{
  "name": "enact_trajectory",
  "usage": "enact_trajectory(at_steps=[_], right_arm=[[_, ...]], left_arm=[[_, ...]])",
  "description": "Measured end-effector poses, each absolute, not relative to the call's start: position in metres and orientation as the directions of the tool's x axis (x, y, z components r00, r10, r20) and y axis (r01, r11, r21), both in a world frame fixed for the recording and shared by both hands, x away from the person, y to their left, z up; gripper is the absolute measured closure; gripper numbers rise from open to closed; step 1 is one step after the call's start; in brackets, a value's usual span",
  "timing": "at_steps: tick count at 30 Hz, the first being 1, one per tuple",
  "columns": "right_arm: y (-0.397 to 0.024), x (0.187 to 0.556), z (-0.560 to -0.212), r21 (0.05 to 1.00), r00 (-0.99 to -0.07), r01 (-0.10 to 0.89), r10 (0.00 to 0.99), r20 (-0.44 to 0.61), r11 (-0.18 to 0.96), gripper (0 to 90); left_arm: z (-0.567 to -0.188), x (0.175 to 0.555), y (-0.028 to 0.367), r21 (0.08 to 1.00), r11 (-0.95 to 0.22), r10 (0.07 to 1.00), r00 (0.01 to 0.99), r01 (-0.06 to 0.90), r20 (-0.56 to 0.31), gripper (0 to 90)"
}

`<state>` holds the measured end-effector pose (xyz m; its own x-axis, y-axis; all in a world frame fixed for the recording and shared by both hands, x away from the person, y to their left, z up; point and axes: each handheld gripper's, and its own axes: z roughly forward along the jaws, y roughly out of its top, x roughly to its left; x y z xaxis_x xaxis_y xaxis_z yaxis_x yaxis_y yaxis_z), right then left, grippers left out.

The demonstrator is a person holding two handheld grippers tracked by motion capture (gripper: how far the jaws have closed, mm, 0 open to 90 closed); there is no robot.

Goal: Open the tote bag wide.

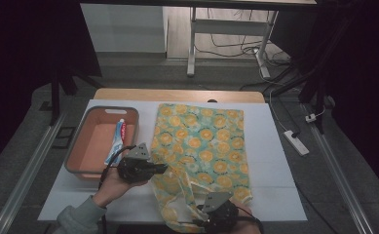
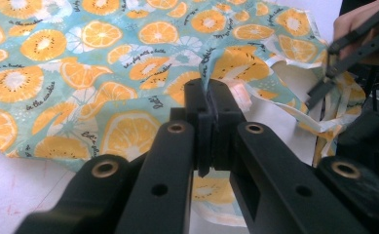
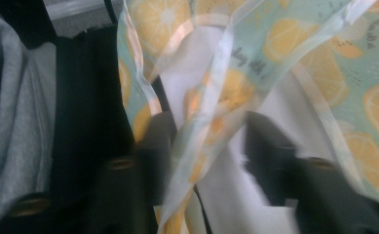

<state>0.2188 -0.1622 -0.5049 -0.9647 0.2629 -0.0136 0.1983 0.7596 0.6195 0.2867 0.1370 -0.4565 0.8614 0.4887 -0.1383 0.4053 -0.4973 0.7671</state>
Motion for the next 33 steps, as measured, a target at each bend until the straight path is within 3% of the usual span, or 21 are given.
enact_trajectory(at_steps=[2,5,10,12,15,19,24,28,33], right_arm=[[-0.164,0.219,-0.504,0.617,-0.963,0.188,0.266,-0.036,0.764,79.4],[-0.167,0.220,-0.498,0.632,-0.962,0.173,0.267,-0.055,0.755,88.5],[-0.175,0.219,-0.471,0.705,-0.956,0.134,0.278,-0.093,0.696,89.1],[-0.184,0.225,-0.442,0.766,-0.935,0.100,0.324,-0.145,0.634,89.2],[-0.189,0.235,-0.425,0.789,-0.918,0.086,0.357,-0.175,0.608,89.2],[-0.196,0.278,-0.401,0.819,-0.878,0.100,0.437,-0.195,0.566,89.3],[-0.197,0.324,-0.404,0.820,-0.846,0.156,0.503,-0.176,0.550,89.3],[-0.198,0.377,-0.438,0.782,-0.822,0.282,0.561,-0.103,0.556,89.3],[-0.202,0.404,-0.480,0.718,-0.814,0.390,0.581,-0.024,0.577,89.3]], left_arm=[[-0.456,0.287,0.139,0.769,-0.493,0.489,0.861,0.406,-0.141,87.8],[-0.456,0.287,0.140,0.768,-0.493,0.488,0.861,0.408,-0.144,87.7],[-0.452,0.286,0.143,0.770,-0.492,0.482,0.864,0.406,-0.148,87.7],[-0.447,0.285,0.145,0.777,-0.484,0.486,0.862,0.402,-0.143,87.6],[-0.445,0.285,0.145,0.783,-0.479,0.488,0.862,0.396,-0.138,87.6],[-0.442,0.287,0.144,0.794,-0.464,0.498,0.857,0.394,-0.134,87.4],[-0.441,0.297,0.140,0.796,-0.446,0.532,0.836,0.410,-0.133,87.3],[-0.446,0.306,0.130,0.780,-0.460,0.537,0.832,0.425,-0.137,87.3],[-0.453,0.314,0.117,0.755,-0.486,0.546,0.828,0.440,-0.131,87.3]])
